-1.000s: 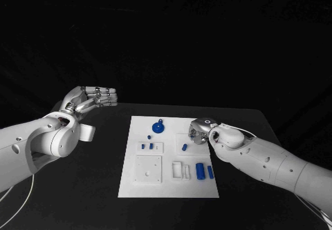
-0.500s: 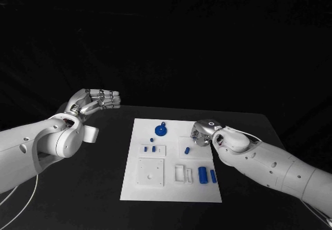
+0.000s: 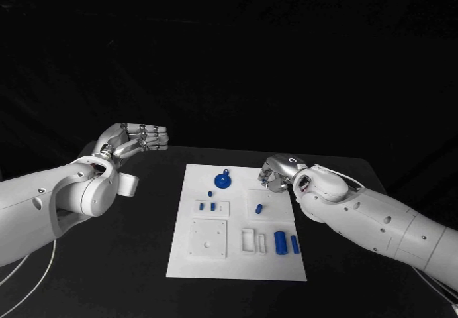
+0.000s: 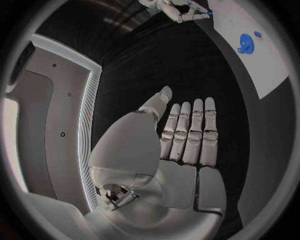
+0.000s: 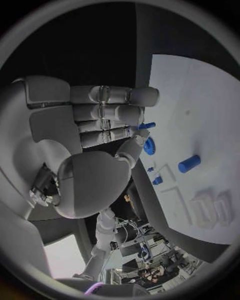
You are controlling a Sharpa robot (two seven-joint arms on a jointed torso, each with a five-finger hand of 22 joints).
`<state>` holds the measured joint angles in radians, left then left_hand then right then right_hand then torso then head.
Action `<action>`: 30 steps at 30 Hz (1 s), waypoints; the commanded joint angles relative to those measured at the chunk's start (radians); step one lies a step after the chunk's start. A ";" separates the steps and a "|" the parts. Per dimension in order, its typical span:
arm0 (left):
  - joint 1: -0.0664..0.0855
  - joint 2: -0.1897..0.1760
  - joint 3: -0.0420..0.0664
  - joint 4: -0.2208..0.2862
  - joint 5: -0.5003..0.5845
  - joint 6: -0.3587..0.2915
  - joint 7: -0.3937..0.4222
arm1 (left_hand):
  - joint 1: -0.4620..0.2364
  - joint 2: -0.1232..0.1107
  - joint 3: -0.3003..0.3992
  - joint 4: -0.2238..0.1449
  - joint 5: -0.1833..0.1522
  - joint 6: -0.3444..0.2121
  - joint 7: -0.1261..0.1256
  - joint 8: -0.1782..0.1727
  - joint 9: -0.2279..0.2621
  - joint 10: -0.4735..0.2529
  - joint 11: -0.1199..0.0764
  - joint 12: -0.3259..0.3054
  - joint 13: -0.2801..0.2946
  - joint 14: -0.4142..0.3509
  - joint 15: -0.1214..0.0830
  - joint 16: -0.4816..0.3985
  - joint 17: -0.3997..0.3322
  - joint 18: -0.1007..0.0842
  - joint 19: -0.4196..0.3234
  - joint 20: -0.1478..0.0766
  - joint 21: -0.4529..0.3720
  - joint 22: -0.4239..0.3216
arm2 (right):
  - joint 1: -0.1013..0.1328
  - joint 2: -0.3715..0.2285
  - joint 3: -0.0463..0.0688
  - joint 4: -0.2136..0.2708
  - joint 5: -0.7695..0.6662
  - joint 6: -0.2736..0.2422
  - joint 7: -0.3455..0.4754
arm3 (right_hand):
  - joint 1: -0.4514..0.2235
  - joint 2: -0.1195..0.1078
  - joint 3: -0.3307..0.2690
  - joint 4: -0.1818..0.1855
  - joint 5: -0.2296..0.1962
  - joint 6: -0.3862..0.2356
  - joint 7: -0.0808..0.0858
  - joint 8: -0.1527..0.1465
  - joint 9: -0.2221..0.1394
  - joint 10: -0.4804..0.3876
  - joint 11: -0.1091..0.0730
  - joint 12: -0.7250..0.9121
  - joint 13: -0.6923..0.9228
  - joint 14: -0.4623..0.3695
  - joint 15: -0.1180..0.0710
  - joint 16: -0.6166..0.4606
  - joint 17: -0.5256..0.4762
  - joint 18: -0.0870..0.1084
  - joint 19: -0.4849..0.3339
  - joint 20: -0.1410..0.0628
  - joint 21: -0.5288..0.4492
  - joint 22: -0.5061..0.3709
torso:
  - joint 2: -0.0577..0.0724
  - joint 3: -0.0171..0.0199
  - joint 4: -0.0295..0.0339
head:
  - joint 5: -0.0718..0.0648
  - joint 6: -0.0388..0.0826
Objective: Assemble the parts on the task board
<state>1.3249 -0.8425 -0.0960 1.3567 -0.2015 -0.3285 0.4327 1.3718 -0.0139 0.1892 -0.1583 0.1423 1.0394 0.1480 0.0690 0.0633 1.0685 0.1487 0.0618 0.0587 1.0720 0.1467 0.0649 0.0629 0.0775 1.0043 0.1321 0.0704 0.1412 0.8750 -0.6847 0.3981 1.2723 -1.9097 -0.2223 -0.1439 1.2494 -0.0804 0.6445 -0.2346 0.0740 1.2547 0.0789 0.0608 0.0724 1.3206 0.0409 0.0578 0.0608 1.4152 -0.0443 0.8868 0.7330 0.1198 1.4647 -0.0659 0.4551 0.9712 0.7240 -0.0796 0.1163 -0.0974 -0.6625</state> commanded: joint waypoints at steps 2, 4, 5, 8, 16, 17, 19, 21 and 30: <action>0.001 0.012 0.000 -0.012 0.005 0.011 -0.004 | 0.011 0.002 -0.003 0.002 -0.002 -0.005 -0.001 -0.002 -0.001 -0.004 0.000 0.000 -0.001 -0.007 0.001 -0.005 -0.001 0.008 0.006 -0.001 0.005 -0.003 | 0.001 0.003 0.001 0.034 0.030 -0.005 0.001 | 0.004 -0.005 0.004 0.002 0.007 0.007 0.002 0.003 0.001 0.019 -0.011 0.002 0.001 -0.001 -0.007 -0.005 0.002 0.015 0.028 -0.008 -0.006 0.001 | 0.001 -0.0001 0.0005 | 0.008 0.002; 0.001 0.017 -0.001 -0.018 0.005 0.008 -0.008 | 0.012 0.002 -0.004 0.003 -0.001 -0.004 -0.001 -0.001 -0.001 -0.004 0.000 0.000 -0.001 -0.007 0.001 -0.005 -0.001 0.008 0.006 -0.001 0.005 -0.004 | 0.001 0.006 0.002 0.049 0.031 -0.005 0.003 | 0.004 -0.005 0.005 0.002 0.008 0.007 0.002 0.003 0.001 0.019 -0.011 0.002 0.001 -0.001 -0.008 -0.006 0.002 0.015 0.028 -0.008 -0.007 0.002 | 0.001 -0.0002 0.0006 | 0.010 0.002; 0.001 0.020 -0.002 -0.021 0.006 0.006 -0.011 | 0.012 0.002 -0.004 0.005 -0.001 -0.005 -0.001 -0.002 -0.001 -0.005 0.000 0.000 -0.001 -0.007 0.002 -0.005 -0.001 0.008 0.006 -0.001 0.005 -0.006 | 0.001 0.010 0.002 0.059 0.031 -0.004 0.005 | 0.004 -0.005 0.004 0.002 0.008 0.007 0.002 0.003 0.001 0.019 -0.011 0.002 0.001 0.000 -0.008 -0.006 0.002 0.015 0.029 -0.008 -0.007 0.002 | 0.001 -0.0002 0.0009 | 0.017 0.000; 0.002 0.028 -0.004 -0.029 0.006 0.005 -0.016 | 0.012 0.002 -0.004 0.006 -0.001 -0.005 -0.001 -0.002 -0.001 -0.005 0.000 0.000 -0.001 -0.006 0.001 -0.005 -0.001 0.008 0.007 -0.001 0.005 -0.007 | 0.001 0.020 0.002 0.080 0.031 0.001 0.009 | 0.002 -0.005 0.003 0.003 0.013 0.007 0.002 0.003 0.001 0.019 -0.011 0.002 0.001 0.000 -0.008 -0.007 0.002 0.016 0.029 -0.009 -0.009 0.003 | 0.000 -0.0003 0.0007 | 0.027 -0.001; 0.004 0.057 -0.013 -0.047 0.005 0.008 -0.023 | 0.016 0.000 -0.004 0.013 -0.001 -0.006 0.000 -0.002 -0.001 -0.005 0.000 0.000 -0.001 -0.006 0.001 -0.004 -0.001 0.007 0.007 -0.001 0.005 -0.011 | -0.001 0.063 -0.009 0.131 0.010 0.019 0.022 | 0.000 -0.002 -0.001 0.003 0.026 0.005 0.003 0.003 0.001 0.017 -0.011 0.002 0.001 -0.001 -0.008 -0.010 0.003 0.015 0.030 -0.009 -0.014 0.005 | -0.001 -0.0021 0.0009 | 0.067 0.006; 0.005 0.063 -0.014 -0.051 0.004 0.008 -0.025 | 0.018 0.000 -0.003 0.014 -0.001 -0.006 0.000 -0.001 -0.001 -0.005 0.000 0.000 -0.001 -0.006 0.001 -0.005 -0.001 0.007 0.007 -0.001 0.006 -0.012 | -0.002 0.071 -0.015 0.138 -0.001 0.020 0.024 | -0.002 -0.001 -0.003 0.002 0.032 0.004 0.003 0.003 0.001 0.016 -0.011 0.002 0.001 0.000 -0.009 -0.010 0.003 0.016 0.030 -0.009 -0.016 0.006 | 0.000 -0.0024 0.0013 | 0.075 0.007; 0.005 0.071 -0.015 -0.057 0.004 0.008 -0.025 | 0.019 0.000 -0.003 0.015 -0.001 -0.006 0.000 -0.001 -0.001 -0.005 0.000 0.000 -0.001 -0.006 0.001 -0.005 -0.001 0.007 0.007 -0.001 0.006 -0.013 | -0.004 0.082 -0.028 0.149 -0.023 0.019 0.026 | -0.003 0.000 -0.004 0.001 0.037 0.004 0.003 0.003 0.001 0.016 -0.011 0.002 0.001 0.000 -0.009 -0.011 0.004 0.016 0.031 -0.010 -0.016 0.006 | 0.000 -0.0020 0.0012 | 0.087 0.009; 0.006 0.079 -0.015 -0.065 0.004 0.008 -0.025 | 0.021 0.000 -0.002 0.016 0.000 -0.006 0.000 -0.002 -0.001 -0.005 0.000 0.000 -0.001 -0.007 0.001 -0.005 -0.001 0.008 0.007 -0.001 0.006 -0.014 | -0.005 0.092 -0.047 0.156 -0.041 0.020 0.027 | -0.003 0.000 -0.004 0.000 0.039 0.004 0.003 0.004 0.001 0.016 -0.011 0.002 0.001 0.000 -0.009 -0.011 0.004 0.016 0.032 -0.010 -0.017 0.007 | 0.001 -0.0005 0.0003 | 0.099 0.010; 0.011 0.120 -0.016 -0.102 0.001 0.009 -0.024 | 0.021 0.000 -0.002 0.016 0.000 -0.006 0.000 -0.002 -0.001 -0.005 0.000 0.000 -0.001 -0.007 0.001 -0.005 -0.001 0.008 0.007 -0.001 0.006 -0.014 | -0.013 0.134 -0.120 0.154 -0.105 0.027 0.038 | -0.009 0.004 -0.007 -0.009 0.051 0.004 0.003 0.003 0.001 0.016 -0.011 0.002 0.001 0.002 -0.011 -0.014 0.003 0.017 0.034 -0.012 -0.022 0.010 | 0.002 0.0010 0.0019 | 0.160 0.005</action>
<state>1.3337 -0.7283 -0.1122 1.2578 -0.2016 -0.3287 0.4054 1.3805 -0.0147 0.1875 -0.1482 0.1423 1.0394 0.1479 0.0690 0.0633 1.0686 0.1486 0.0618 0.0587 1.0720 0.1467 0.0649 0.0630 0.0775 1.0042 0.1321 0.0704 0.1277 0.8636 -0.5536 0.2803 1.4264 -1.9559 -0.2137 -0.1235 1.2465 -0.0834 0.6403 -0.2386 0.1204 1.2545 0.0790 0.0587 0.0723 1.3188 0.0390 0.0531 0.0599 1.4166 -0.0501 0.8788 0.7357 0.1201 1.4648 -0.0730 0.4398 0.9800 0.7254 -0.0797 0.1182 0.0467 -0.6540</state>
